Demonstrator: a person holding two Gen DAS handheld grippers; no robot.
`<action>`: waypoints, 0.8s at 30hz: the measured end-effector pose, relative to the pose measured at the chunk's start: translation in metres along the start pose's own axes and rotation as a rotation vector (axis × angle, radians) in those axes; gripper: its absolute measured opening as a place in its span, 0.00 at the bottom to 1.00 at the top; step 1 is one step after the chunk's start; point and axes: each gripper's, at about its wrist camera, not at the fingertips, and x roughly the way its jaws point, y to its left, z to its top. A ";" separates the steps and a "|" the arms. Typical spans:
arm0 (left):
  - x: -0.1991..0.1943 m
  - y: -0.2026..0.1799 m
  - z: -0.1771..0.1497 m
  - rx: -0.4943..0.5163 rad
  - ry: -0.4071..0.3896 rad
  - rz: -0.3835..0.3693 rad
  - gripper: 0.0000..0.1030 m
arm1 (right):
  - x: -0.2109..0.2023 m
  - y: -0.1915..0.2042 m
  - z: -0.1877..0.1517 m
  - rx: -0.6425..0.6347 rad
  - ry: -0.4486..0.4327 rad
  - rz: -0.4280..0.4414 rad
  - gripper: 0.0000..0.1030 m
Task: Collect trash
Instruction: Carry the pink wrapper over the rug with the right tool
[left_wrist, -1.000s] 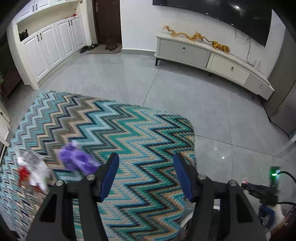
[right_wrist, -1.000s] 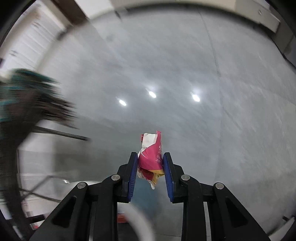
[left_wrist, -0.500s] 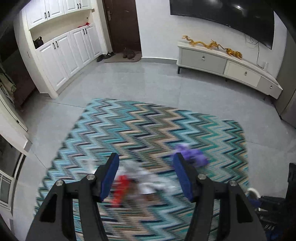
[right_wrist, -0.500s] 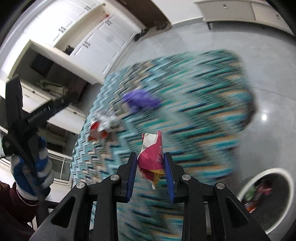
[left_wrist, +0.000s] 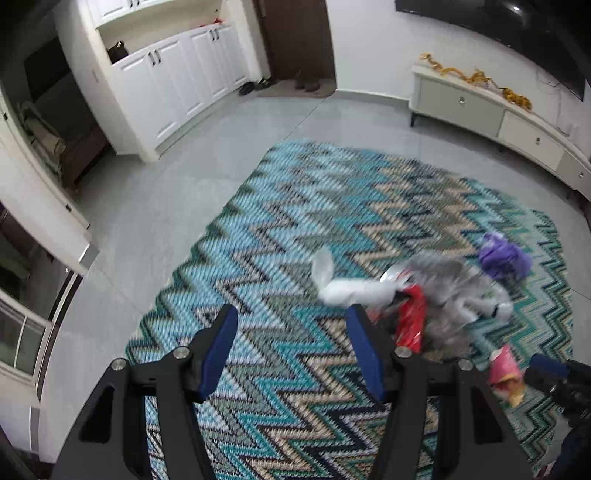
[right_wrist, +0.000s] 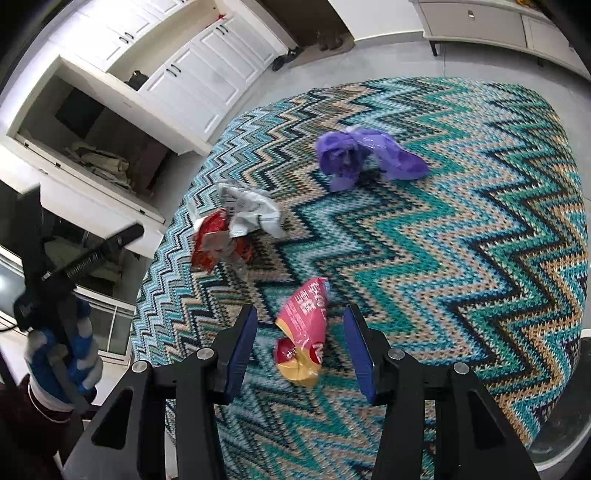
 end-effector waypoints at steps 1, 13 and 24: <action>0.001 0.002 -0.004 -0.011 0.009 0.007 0.58 | -0.001 -0.002 -0.001 0.003 -0.004 0.001 0.47; -0.049 0.023 -0.007 -0.077 -0.015 0.187 0.58 | -0.053 -0.023 -0.014 -0.016 -0.076 0.069 0.47; -0.088 -0.040 0.021 -0.002 -0.113 0.080 0.58 | -0.124 -0.068 -0.039 0.008 -0.233 0.010 0.47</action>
